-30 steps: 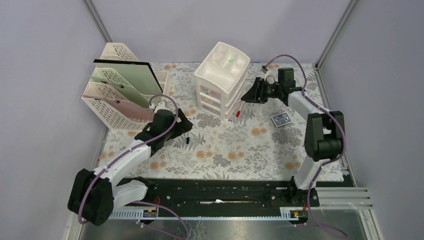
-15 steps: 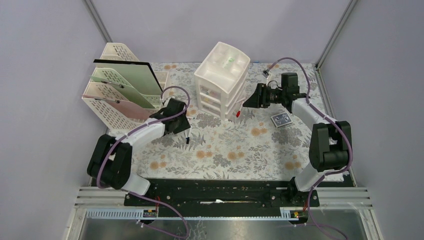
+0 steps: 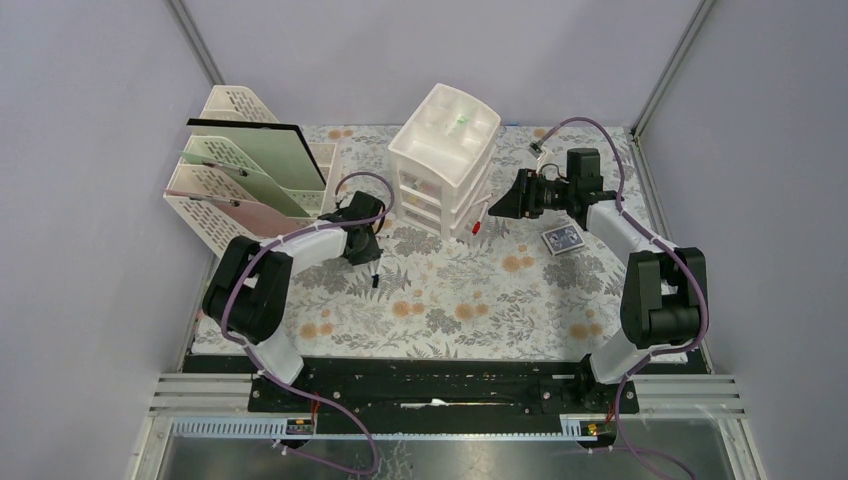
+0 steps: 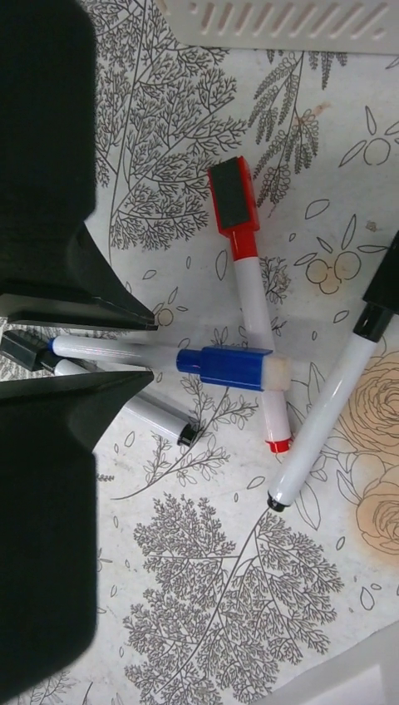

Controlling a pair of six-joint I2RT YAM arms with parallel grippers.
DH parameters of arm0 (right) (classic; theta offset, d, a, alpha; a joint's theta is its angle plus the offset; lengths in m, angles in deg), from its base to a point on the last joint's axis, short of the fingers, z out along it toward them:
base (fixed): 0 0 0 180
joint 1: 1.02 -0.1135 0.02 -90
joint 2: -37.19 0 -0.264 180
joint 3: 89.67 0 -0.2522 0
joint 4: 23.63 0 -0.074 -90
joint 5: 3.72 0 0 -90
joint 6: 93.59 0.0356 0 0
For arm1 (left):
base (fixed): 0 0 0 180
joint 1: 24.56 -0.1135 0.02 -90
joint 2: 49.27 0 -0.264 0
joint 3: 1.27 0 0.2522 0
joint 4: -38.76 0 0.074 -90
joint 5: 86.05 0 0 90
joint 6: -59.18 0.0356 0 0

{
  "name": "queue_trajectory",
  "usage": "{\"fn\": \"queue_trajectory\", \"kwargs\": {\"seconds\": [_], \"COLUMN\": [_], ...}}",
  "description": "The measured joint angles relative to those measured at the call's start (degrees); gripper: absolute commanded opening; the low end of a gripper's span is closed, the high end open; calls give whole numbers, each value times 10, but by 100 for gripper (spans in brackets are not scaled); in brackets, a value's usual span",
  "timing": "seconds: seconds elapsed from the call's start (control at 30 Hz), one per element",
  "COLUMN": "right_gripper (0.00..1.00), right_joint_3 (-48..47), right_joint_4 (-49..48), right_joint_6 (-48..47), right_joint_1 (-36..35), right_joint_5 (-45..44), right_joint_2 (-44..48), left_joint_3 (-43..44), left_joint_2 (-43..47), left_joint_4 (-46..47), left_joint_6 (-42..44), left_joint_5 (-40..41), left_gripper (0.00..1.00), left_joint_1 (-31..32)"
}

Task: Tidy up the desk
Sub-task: Pick up the stationery from the center of the board.

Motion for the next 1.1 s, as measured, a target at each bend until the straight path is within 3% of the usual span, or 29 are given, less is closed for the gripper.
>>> {"fn": "queue_trajectory", "kwargs": {"seconds": [0.43, 0.6, 0.87, 1.1], "right_gripper": [59, 63, 66, 67], "right_joint_3": [4, 5, 25, 46], "right_joint_4": [-21, -28, -30, -33], "right_joint_6": [0, -4, -27, -39], "right_joint_1": [2, 2, 3, 3], "right_joint_5": [11, 42, 98, 144], "right_joint_2": [1, 6, 37, 54], "left_joint_3": [11, 9, -63, -176], "left_joint_2": [-18, -5, 133, 273], "left_joint_4": [0, 0, 44, 184], "left_joint_6": [23, 32, 50, 45], "left_joint_5": [-2, -17, -120, -257], "left_gripper": [0, 0, 0, 0], "left_joint_1": [0, 0, 0, 0]}}
